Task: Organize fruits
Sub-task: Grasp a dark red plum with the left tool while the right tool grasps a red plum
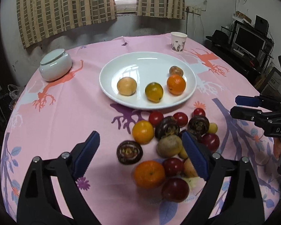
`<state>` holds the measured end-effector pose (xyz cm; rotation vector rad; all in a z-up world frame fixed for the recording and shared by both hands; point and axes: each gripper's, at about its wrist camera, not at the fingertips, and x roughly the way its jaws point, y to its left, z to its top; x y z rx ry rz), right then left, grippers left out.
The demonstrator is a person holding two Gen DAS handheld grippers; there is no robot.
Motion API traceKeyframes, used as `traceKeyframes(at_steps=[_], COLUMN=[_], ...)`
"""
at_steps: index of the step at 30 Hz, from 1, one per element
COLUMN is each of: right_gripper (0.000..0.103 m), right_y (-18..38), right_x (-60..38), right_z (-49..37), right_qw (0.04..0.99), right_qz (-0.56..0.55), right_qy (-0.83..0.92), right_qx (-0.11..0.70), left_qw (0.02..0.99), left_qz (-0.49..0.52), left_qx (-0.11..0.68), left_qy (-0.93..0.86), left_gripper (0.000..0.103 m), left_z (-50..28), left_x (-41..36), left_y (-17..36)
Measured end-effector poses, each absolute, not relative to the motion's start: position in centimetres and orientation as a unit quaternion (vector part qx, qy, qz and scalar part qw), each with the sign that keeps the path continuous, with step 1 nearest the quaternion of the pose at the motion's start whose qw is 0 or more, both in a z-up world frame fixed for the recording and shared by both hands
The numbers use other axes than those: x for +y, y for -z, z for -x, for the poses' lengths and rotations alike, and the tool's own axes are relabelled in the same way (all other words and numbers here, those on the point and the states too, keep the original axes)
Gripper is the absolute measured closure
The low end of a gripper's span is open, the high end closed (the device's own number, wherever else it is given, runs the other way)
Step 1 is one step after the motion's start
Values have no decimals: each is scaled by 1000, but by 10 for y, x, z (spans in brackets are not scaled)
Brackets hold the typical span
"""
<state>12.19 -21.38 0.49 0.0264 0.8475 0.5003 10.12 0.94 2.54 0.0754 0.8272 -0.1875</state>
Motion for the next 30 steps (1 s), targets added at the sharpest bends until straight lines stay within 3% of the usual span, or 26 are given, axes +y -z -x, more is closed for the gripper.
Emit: traceKeyframes(at_steps=[19, 21, 23, 30], right_gripper=[43, 43, 43, 43], right_y=[19, 21, 23, 33], right_x=[-217, -219, -222, -223], right_z=[-90, -91, -92, -97], right_qw=[870, 869, 868, 862], right_qz=[-31, -36, -42, -47], right_qy=[-251, -252, -253, -255], right_qx=[423, 424, 425, 436], left_qw=[880, 875, 869, 874], left_qz=[-58, -51, -40, -36], left_qx=[454, 463, 473, 468], left_qy=[129, 135, 140, 128], left_gripper=[12, 16, 27, 27], left_z=[-48, -52, -55, -63], left_x=[-14, -17, -19, -21], left_y=[19, 24, 28, 31])
